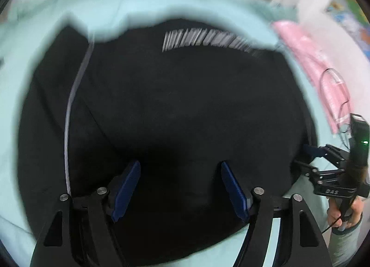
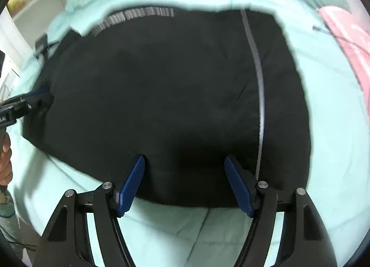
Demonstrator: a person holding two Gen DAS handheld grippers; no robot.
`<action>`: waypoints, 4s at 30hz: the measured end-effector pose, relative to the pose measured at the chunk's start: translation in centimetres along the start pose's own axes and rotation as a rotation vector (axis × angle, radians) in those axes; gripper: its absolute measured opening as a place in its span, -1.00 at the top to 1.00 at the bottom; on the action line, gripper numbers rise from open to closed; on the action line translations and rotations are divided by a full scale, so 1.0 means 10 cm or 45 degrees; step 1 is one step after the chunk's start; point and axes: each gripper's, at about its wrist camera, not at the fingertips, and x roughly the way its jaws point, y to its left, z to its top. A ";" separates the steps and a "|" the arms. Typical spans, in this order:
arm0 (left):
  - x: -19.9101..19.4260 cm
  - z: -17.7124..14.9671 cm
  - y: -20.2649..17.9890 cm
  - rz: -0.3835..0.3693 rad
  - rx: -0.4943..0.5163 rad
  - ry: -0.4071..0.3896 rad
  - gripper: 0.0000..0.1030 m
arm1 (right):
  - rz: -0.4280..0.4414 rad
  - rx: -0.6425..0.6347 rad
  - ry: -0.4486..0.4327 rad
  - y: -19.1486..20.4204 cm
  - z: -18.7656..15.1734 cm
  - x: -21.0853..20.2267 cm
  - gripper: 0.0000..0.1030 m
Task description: Fold large clothes
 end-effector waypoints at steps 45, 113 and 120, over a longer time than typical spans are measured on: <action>0.39 0.30 1.86 -0.593 -0.474 0.069 -0.59 | 0.698 0.392 0.023 -2.00 0.65 0.54 -0.75; -1.27 -0.25 1.04 -0.589 -0.257 -0.455 0.25 | 0.592 0.199 -0.303 -0.38 -0.09 -1.03 0.22; -1.49 -0.23 0.91 -0.710 -0.219 -0.509 0.24 | 0.533 0.263 -0.411 -0.63 -0.21 -1.81 0.22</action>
